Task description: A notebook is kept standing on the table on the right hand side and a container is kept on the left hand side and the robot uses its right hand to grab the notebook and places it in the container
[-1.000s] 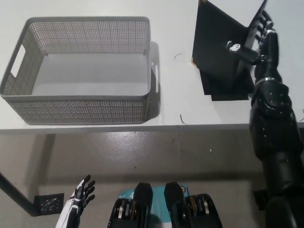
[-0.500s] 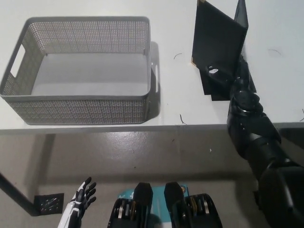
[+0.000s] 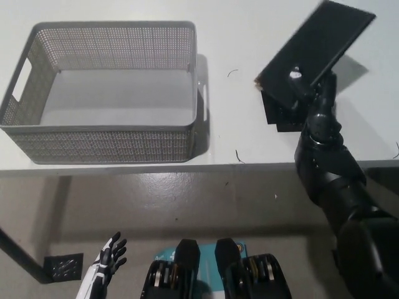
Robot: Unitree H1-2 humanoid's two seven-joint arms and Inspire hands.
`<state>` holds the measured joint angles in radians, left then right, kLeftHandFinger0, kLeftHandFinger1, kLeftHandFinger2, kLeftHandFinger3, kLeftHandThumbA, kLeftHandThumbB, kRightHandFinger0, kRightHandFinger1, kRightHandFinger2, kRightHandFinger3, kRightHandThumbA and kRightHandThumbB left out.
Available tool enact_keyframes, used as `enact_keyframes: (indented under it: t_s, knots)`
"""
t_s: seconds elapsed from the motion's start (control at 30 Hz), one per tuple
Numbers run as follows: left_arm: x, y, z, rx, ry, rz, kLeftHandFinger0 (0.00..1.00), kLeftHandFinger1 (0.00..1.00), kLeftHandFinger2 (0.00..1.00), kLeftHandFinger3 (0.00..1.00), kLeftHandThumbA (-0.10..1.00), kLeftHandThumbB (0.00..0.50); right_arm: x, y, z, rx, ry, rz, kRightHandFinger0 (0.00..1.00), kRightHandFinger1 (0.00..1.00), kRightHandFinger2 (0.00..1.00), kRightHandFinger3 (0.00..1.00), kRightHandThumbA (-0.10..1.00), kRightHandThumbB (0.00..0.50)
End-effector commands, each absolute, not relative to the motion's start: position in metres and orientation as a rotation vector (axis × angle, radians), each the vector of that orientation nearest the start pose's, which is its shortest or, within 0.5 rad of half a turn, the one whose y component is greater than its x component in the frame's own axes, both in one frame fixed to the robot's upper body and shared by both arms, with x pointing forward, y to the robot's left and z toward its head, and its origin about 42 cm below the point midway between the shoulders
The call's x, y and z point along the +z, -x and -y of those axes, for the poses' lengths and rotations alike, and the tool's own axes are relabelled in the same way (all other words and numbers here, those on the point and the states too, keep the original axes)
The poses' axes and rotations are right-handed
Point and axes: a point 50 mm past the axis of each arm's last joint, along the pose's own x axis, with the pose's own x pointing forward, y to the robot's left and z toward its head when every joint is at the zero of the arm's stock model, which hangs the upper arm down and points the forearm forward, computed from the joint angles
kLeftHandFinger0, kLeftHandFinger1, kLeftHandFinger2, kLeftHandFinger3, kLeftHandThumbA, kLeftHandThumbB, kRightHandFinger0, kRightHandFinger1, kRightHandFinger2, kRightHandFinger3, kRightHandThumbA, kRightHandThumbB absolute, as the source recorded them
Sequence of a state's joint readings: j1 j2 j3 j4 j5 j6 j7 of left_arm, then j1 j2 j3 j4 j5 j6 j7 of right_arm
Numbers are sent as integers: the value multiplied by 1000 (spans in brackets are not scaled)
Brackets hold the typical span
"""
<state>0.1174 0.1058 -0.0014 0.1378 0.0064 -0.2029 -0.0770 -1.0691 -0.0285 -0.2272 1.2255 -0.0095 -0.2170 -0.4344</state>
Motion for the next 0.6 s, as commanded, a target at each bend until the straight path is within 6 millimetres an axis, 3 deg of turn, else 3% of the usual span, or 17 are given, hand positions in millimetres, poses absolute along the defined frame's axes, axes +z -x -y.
enact_keyframes:
  t_s: [0.0,0.13,0.17,0.2,0.23,0.27,0.4,0.5,0.57]
  knots:
    - [47,-234,-253,-73,-142,-12,1000,1000,1000,1000,1000,138,314,-566,149,-314,-86,350,0,164,657,713,-100,87]
    - [46,-233,-253,-72,-144,-16,1000,1000,1000,1000,1000,123,361,-556,132,-289,-39,473,0,196,674,752,-100,98]
    - [46,-233,-253,-72,-144,-16,1000,1000,1000,1000,1000,122,362,-555,131,-289,-36,476,0,196,673,754,-100,98]
    - [45,-233,-253,-69,-148,-18,1000,1000,1000,1000,1000,126,383,-548,120,-267,-24,522,0,184,663,773,-100,74]
    - [45,-233,-253,-69,-148,-17,1000,1000,1000,1000,1000,128,388,-546,118,-258,-24,538,0,172,643,788,-100,70]
    - [45,-233,-252,-73,-142,-13,1000,1000,1000,1000,1000,127,410,-537,103,-249,1,586,0,174,631,785,-100,91]
    - [45,-233,-252,-72,-164,-9,1000,1000,1000,1000,1000,132,445,-516,66,-152,-36,677,0,223,680,778,-100,108]
    - [42,-230,-249,-76,-145,-25,1000,1000,1000,1000,1000,146,451,-507,44,-96,6,700,0,226,659,795,-100,102]
    - [41,-230,-249,-83,-141,-20,1000,1000,1000,1000,1000,127,452,-504,34,-83,21,696,0,177,599,789,-100,107]
